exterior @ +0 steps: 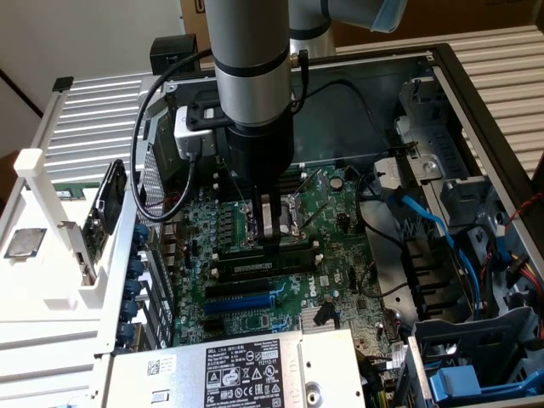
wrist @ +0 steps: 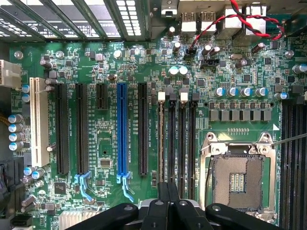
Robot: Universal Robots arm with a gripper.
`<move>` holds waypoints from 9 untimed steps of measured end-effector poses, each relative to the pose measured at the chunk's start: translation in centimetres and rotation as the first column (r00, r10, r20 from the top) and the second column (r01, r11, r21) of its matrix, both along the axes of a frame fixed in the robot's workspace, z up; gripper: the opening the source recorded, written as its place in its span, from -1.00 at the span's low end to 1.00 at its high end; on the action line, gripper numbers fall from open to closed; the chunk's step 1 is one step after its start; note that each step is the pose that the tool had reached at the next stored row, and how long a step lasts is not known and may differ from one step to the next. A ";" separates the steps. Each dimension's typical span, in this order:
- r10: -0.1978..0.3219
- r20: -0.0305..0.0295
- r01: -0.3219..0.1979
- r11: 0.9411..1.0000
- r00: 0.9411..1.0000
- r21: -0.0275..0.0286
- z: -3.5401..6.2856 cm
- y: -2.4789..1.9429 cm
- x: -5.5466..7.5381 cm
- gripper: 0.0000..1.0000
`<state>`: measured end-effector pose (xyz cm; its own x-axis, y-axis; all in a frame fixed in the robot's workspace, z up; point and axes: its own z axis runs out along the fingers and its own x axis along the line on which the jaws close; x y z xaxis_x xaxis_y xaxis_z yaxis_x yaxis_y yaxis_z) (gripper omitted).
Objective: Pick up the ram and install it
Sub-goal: 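Press down the ram until it locks into place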
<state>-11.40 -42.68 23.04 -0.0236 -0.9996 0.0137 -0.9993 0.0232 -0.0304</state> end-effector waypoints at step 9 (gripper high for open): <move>0.000 0.000 0.000 1.000 1.000 0.000 -0.05 0.00 0.0 -0.80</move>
